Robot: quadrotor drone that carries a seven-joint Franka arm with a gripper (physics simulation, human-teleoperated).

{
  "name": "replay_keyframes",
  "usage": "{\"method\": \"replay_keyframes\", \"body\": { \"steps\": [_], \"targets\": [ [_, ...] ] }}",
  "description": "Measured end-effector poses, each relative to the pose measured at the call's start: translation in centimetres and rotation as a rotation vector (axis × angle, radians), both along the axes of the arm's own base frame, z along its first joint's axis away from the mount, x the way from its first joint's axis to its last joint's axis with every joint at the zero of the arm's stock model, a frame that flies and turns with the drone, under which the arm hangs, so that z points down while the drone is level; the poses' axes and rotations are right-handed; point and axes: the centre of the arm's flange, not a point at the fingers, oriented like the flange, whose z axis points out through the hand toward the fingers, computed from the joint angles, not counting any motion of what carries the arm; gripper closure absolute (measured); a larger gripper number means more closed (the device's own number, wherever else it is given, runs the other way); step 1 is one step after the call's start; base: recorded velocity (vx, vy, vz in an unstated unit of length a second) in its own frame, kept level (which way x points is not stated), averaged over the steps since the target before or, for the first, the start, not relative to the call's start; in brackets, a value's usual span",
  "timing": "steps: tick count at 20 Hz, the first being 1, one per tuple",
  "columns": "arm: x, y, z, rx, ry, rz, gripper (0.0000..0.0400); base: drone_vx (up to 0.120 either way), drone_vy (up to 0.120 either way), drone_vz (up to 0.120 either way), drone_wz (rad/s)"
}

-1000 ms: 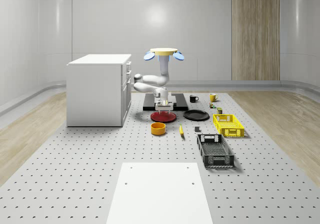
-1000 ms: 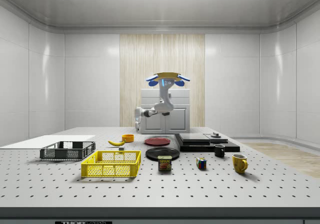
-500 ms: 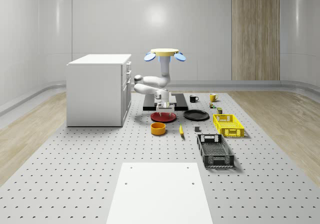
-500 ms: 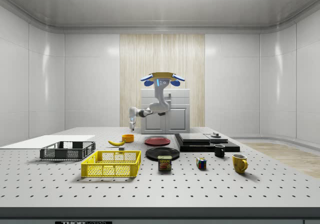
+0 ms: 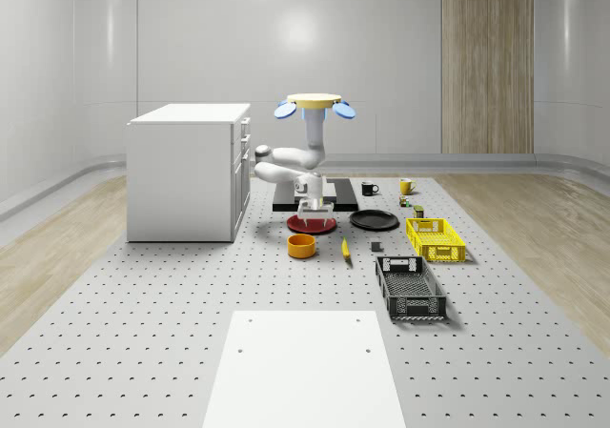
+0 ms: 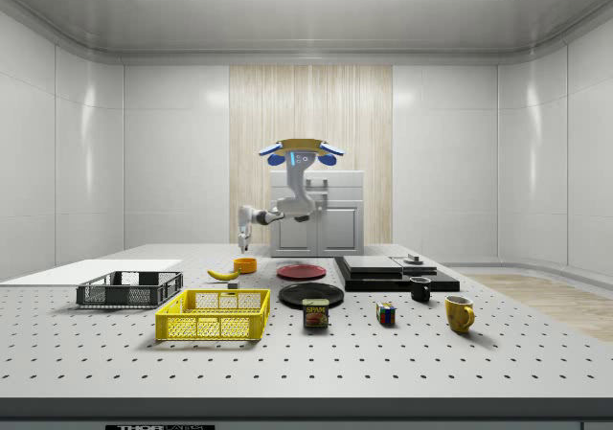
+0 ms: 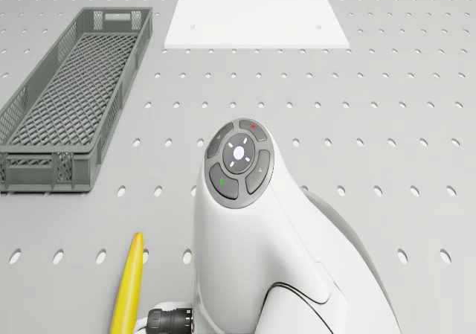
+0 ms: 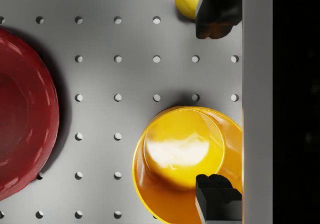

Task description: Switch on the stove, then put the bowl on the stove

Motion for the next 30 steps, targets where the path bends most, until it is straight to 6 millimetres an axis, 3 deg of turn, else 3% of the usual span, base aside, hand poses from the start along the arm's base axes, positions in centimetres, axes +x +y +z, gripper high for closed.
{"method": "replay_keyframes", "body": {
  "steps": [5,14,30],
  "targets": [
    [0.0,0.0,0.9,0.0,0.0,0.0,0.0,0.0,0.0,0.0,0.0],
    [0.0,0.0,4.5,0.0,0.0,0.0,0.0,0.0,0.0,0.0,0.0],
    [0.0,0.8,8.2,0.0,0.0,0.0,0.0,0.0,0.0,0.0,0.0]
  ]
}}
